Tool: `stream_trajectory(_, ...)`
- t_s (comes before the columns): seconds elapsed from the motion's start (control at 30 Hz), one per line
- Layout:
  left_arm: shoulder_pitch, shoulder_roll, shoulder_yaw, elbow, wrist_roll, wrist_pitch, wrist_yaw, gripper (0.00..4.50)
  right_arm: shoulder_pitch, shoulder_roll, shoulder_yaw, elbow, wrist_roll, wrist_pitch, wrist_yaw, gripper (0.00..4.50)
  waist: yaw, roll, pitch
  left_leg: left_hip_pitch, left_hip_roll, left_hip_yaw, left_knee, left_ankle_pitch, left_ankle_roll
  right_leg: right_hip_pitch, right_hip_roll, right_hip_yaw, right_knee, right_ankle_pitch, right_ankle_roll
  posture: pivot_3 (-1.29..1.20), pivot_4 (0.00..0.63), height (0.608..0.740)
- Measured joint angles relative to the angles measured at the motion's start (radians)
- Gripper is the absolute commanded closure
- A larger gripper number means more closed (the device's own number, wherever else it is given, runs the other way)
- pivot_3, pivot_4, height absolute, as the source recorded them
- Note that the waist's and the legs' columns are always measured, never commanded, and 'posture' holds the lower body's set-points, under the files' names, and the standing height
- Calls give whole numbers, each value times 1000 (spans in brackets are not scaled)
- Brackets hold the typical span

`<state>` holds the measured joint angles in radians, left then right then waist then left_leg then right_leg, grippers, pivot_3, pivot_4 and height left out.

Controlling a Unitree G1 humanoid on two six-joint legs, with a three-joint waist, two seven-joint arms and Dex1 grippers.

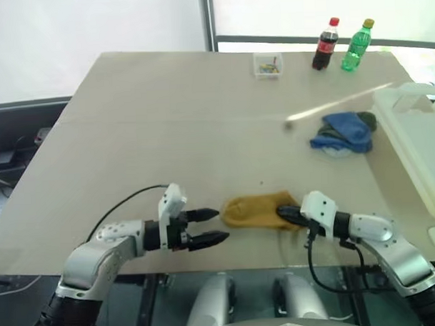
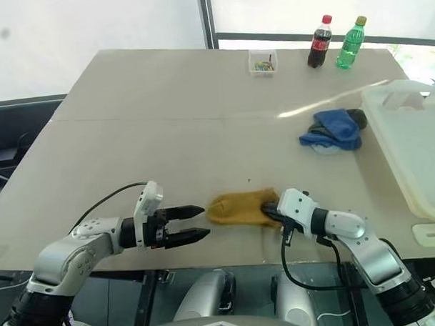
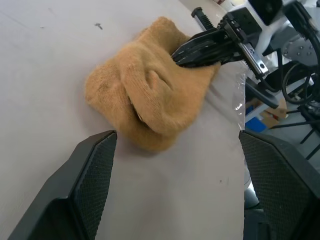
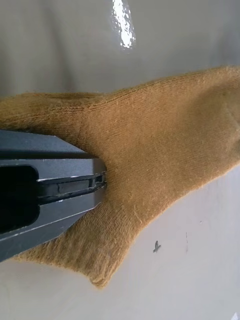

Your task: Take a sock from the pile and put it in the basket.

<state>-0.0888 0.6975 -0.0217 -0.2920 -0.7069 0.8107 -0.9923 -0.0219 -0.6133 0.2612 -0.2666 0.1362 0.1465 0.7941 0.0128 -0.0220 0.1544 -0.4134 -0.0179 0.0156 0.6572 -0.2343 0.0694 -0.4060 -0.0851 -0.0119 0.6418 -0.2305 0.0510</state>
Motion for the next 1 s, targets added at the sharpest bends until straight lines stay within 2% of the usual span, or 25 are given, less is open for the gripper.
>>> stream_trajectory(0.17, -127, 30, -3, 0, -86, 246, 52, 393, 7, 9, -1, -20, -12, 5, -15, 4454, 0, 0, 0, 0, 0, 0, 0, 0, 0, 0, 1, -1, 0, 0, 0, 0, 150, 729)
stream_trajectory(0.37, -283, 10, -16, 6, -213, 497, 85, 393, 9, 22, 2, -39, -25, 31, -29, 4454, -3, 0, 0, 0, 0, 1, 1, 0, 0, 0, 3, -1, 1, 0, 0, 0, 150, 729)
stream_trajectory(0.47, -329, -36, -15, 48, -265, 577, 96, 393, 8, 23, 1, -44, -28, 40, -30, 4454, -1, 0, 0, 0, 1, 1, 2, 0, 0, 0, 4, -1, 1, 0, 0, 0, 150, 729)
stream_trajectory(0.7, -338, -24, 22, 86, -283, 600, 117, 393, 10, 23, 3, -52, -37, 45, -36, 4454, -2, 0, 0, 0, 2, 1, 2, 0, -1, 0, 4, 0, 1, 0, 0, 0, 150, 729)
stream_trajectory(0.8, -268, -1, 54, 67, -239, 527, 136, 393, 11, 25, 2, -53, -37, 45, -37, 4454, -3, 0, 0, 0, 2, 1, 2, 0, -1, 0, 3, 2, 1, 0, 0, 0, 150, 729)
stream_trajectory(1.0, -167, -22, 125, 27, -237, 530, 241, 393, 11, 25, 0, -52, -39, 45, -36, 4454, 0, 0, 0, 0, 2, 1, 2, -2, -4, 0, 0, 2, 1, 0, 0, 0, 150, 729)
